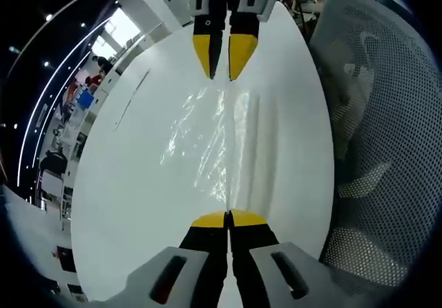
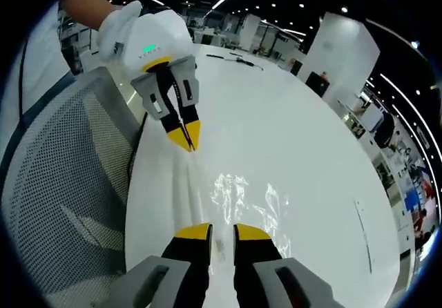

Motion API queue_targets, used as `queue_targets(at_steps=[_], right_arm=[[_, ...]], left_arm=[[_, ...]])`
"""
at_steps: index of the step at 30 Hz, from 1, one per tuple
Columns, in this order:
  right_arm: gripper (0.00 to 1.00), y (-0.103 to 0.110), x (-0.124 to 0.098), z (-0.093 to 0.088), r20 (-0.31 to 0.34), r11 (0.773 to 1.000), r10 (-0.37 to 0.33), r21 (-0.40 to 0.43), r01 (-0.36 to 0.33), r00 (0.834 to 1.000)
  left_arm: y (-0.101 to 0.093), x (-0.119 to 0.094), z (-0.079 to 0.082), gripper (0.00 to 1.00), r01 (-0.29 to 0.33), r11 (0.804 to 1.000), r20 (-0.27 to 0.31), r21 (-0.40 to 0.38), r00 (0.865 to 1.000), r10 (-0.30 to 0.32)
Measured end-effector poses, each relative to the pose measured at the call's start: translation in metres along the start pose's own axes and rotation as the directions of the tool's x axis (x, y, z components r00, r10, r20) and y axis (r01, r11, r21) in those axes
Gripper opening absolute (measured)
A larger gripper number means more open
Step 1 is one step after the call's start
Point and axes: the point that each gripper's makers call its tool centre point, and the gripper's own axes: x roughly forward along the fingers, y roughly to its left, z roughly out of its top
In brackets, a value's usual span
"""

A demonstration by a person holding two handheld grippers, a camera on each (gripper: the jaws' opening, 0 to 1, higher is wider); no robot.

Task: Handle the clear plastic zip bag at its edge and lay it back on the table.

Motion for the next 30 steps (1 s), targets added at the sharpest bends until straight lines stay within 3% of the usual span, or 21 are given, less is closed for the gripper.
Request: queue_targets(at_steps=[13, 30], right_arm=[[0.08, 0.005, 0.012, 0.018, 0.012, 0.999, 0.025, -0.040, -0.025, 1.000], [0.04, 0.011, 0.027, 0.003, -0.052, 0.997, 0.057, -0.046, -0.060, 0.997]], left_arm=[[-0.001, -0.002, 0.001, 0.00, 0.001, 1.000, -0.001, -0.002, 1.000, -0.001], [0.000, -0.004, 0.002, 0.00, 0.000, 1.000, 0.003, -0.006, 1.000, 0.000]])
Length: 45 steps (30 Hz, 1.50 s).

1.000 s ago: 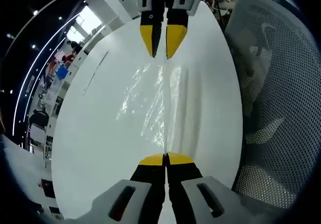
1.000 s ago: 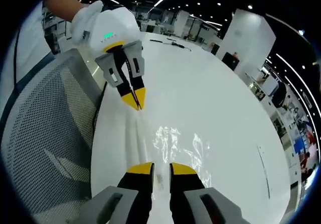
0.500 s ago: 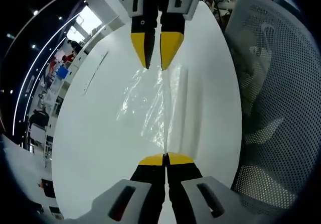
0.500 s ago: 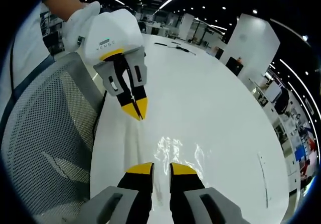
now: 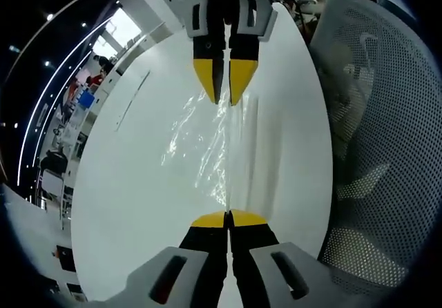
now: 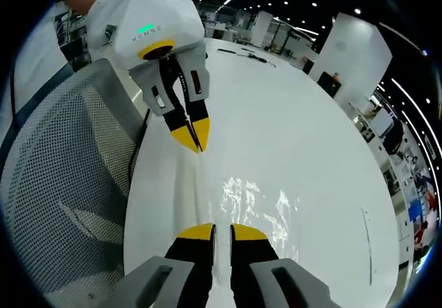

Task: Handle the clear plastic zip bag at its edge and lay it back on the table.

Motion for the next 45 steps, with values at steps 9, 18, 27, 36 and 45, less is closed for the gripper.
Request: queue_targets(at_steps=[9, 18, 27, 36, 45], right_arm=[[0.00, 0.005, 0.005, -0.005, -0.006, 1.000, 0.016, 0.018, -0.016, 1.000], [0.00, -0.001, 0.007, -0.006, -0.009, 0.999, 0.003, 0.052, -0.003, 1.000], [0.00, 0.000, 0.009, -0.006, -0.020, 0.997, -0.001, 0.079, 0.003, 1.000], [0.00, -0.004, 0.009, 0.000, -0.004, 0.996, -0.008, 0.094, 0.009, 1.000], [0.00, -0.005, 0.007, 0.000, 0.001, 0.995, -0.015, 0.102, 0.015, 1.000]], left_arm=[[0.001, -0.001, 0.000, 0.00, -0.007, 1.000, 0.007, -0.022, 1.000, 0.007], [0.007, -0.003, 0.003, 0.12, -0.060, 0.998, 0.028, 0.034, 0.998, 0.059], [0.010, -0.021, 0.034, 0.24, -0.114, 0.993, 0.139, 0.013, 0.984, 0.111], [-0.020, -0.011, 0.064, 0.23, -0.075, 0.987, 0.172, 0.139, 0.984, 0.051], [-0.024, 0.001, 0.077, 0.21, -0.072, 0.984, 0.166, 0.166, 0.985, 0.044]])
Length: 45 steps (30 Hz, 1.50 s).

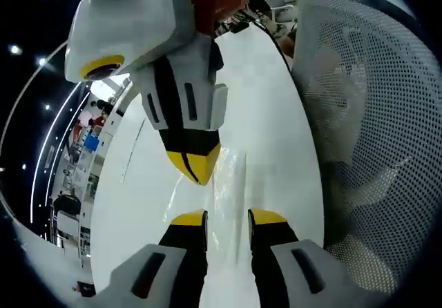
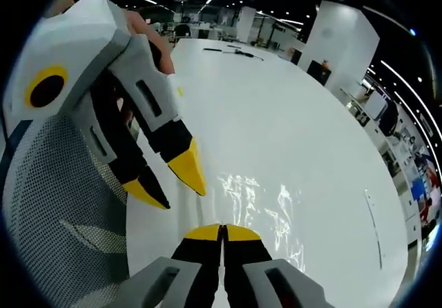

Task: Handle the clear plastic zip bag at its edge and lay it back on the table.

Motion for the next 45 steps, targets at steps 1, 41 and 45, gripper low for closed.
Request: queue_targets(at_steps=[1, 41, 45], right_arm=[[0.00, 0.000, 0.000, 0.000, 0.000, 1.000, 0.001, 0.002, -0.001, 1.000], [0.00, -0.037, -0.014, 0.013, 0.044, 0.991, -0.133, 0.042, 0.131, 0.990], [0.00, -0.048, -0.018, 0.018, 0.059, 0.985, -0.166, 0.053, 0.163, 0.984]], left_arm=[[0.001, 0.002, 0.000, 0.21, 0.003, 1.000, -0.003, 0.001, 1.000, -0.003], [0.020, 0.013, 0.006, 0.00, 0.002, 1.000, -0.036, -0.018, 0.999, -0.003], [0.021, 0.014, 0.008, 0.00, 0.005, 1.000, -0.032, -0.014, 0.999, -0.005]])
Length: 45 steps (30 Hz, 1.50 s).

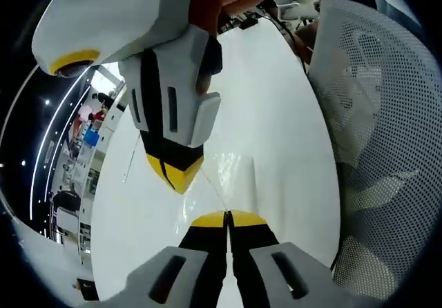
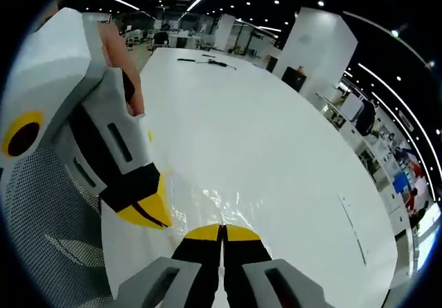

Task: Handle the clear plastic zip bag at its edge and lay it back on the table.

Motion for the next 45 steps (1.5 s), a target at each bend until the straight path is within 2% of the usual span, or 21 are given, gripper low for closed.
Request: queue_targets(at_steps=[10, 19, 23, 26, 29, 33, 38, 42, 43, 45], right_arm=[[0.00, -0.020, -0.008, 0.019, 0.050, 0.996, -0.082, -0.022, 0.084, 0.995], [0.00, -0.041, -0.025, 0.046, 0.105, 0.987, -0.143, -0.059, 0.150, 0.984], [0.00, -0.041, -0.031, 0.054, 0.129, 0.984, -0.150, -0.082, 0.161, 0.980], [0.00, -0.033, -0.033, 0.054, 0.134, 0.982, -0.141, -0.104, 0.156, 0.981], [0.00, -0.019, -0.029, 0.046, 0.116, 0.981, -0.119, -0.138, 0.135, 0.986], [0.00, -0.004, -0.024, 0.033, 0.084, 0.986, -0.089, -0.132, 0.099, 0.993], [0.00, 0.015, -0.019, 0.011, 0.038, 0.992, -0.051, -0.111, 0.055, 0.998], [0.00, 0.021, -0.012, -0.003, 0.006, 0.996, -0.029, -0.083, 0.030, 1.000], [0.00, 0.027, -0.010, -0.007, -0.008, 0.999, 0.001, -0.046, -0.001, 1.000], [0.00, 0.028, -0.011, -0.008, -0.002, 0.999, -0.004, -0.051, 0.004, 1.000]], left_arm=[[0.010, 0.000, 0.008, 0.00, -0.005, 1.000, 0.002, 0.007, 1.000, 0.005], [0.032, -0.001, 0.012, 0.00, -0.041, 0.999, -0.007, 0.030, 0.999, 0.041], [0.035, 0.000, 0.014, 0.00, -0.047, 0.998, -0.017, 0.044, 0.999, 0.048], [0.028, 0.003, 0.011, 0.00, -0.035, 0.997, -0.041, 0.067, 0.998, 0.038], [0.017, 0.006, 0.006, 0.00, -0.009, 0.997, -0.066, 0.078, 0.998, 0.014], [-0.005, 0.014, -0.001, 0.00, 0.043, 0.996, -0.099, 0.075, 0.994, -0.036], [-0.029, 0.021, -0.005, 0.00, 0.080, 0.994, -0.110, 0.069, 0.991, -0.072], [-0.037, 0.023, -0.004, 0.00, 0.088, 0.994, -0.102, 0.063, 0.991, -0.082], [-0.038, 0.023, -0.004, 0.00, 0.089, 0.994, -0.102, 0.064, 0.991, -0.083], [-0.040, 0.022, -0.004, 0.00, 0.090, 0.994, -0.100, 0.063, 0.991, -0.083]])
